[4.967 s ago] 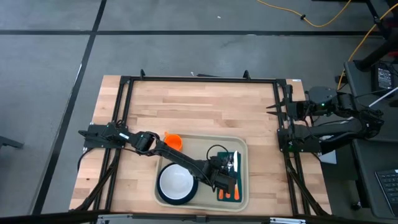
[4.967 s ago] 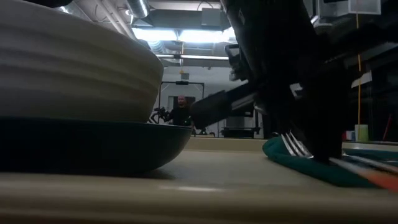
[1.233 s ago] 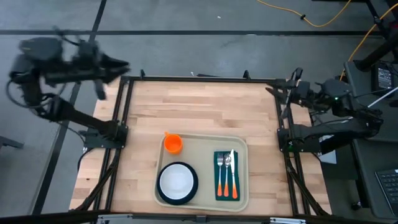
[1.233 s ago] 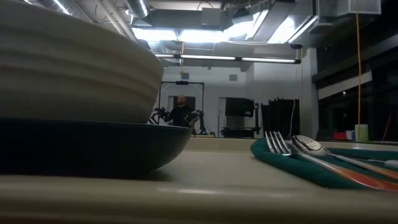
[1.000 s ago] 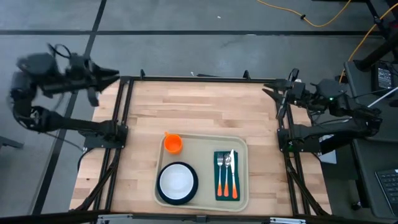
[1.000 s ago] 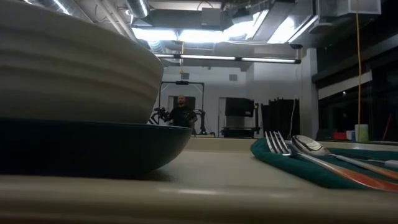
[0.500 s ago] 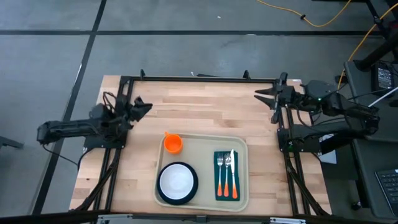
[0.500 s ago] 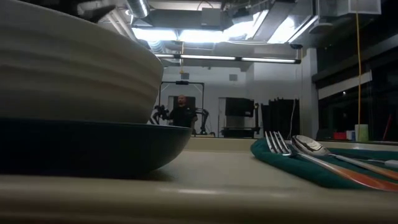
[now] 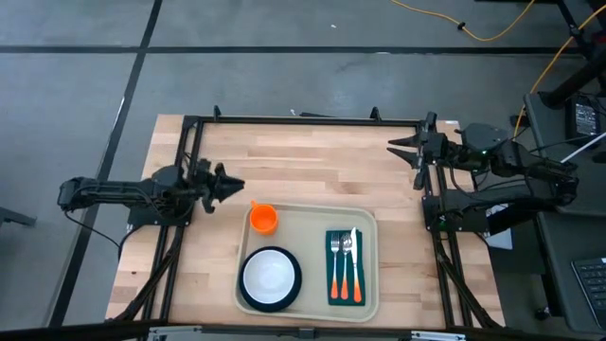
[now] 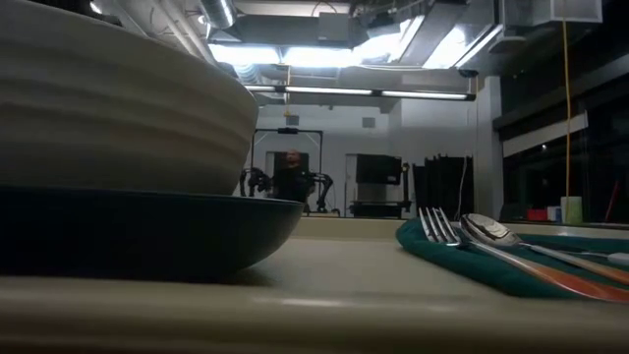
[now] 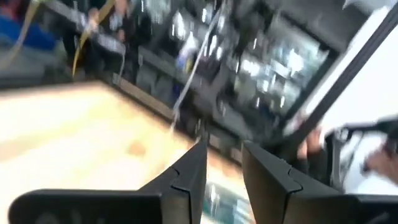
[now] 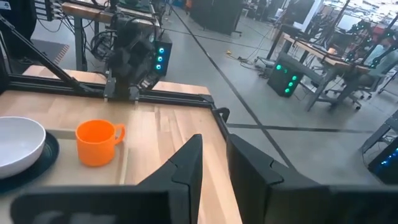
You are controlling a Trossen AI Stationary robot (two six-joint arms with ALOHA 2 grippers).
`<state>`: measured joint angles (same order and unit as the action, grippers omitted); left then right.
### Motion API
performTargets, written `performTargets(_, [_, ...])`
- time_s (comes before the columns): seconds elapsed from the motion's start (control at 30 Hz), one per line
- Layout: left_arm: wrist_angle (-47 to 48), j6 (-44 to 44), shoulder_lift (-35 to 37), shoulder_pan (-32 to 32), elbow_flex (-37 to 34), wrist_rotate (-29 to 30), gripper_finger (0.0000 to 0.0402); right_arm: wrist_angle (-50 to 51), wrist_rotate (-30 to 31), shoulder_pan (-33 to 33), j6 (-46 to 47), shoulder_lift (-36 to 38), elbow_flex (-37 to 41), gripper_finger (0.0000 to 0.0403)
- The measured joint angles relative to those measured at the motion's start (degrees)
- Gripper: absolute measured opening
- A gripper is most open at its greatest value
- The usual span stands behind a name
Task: Set up tray
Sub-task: Return to Home Position
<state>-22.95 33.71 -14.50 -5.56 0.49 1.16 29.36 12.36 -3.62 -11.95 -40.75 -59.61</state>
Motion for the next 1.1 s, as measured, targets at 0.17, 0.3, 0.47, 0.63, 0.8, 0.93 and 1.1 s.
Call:
performTargets(0.17, [7.01,0.0,-0.11,0.04,0.0,-2.69,0.0093,0.11,0.02,-0.02,-0.45,0.02,0.0,0.008])
performTargets(0.3, [9.5,-5.08,-0.11,0.02,0.0,-2.43,0.0091,0.11,0.02,-0.01,-0.59,0.02,0.0,0.008])
performTargets(0.47, [5.35,-19.6,-0.05,0.69,0.0,-9.9,0.0095,0.13,0.02,-0.02,-0.57,0.0,0.0,0.008])
performTargets(0.63, [4.41,-22.32,-0.03,0.7,0.0,-13.02,0.0093,0.15,-0.25,-0.02,-0.36,0.02,0.0,0.008])
performTargets(0.8, [4.71,-22.42,0.0,0.72,0.0,-12.88,0.0092,0.52,-0.31,-0.02,-0.04,-0.02,0.0,0.008])
performTargets(0.93, [4.73,-22.47,0.0,0.72,0.0,-12.87,0.0095,2.63,-4.61,-0.04,-0.18,0.34,0.77,0.008])
performTargets(1.1, [4.73,-22.49,0.0,0.71,0.0,-12.84,0.0094,-6.46,-16.33,-2.67,1.58,9.5,11.24,0.008])
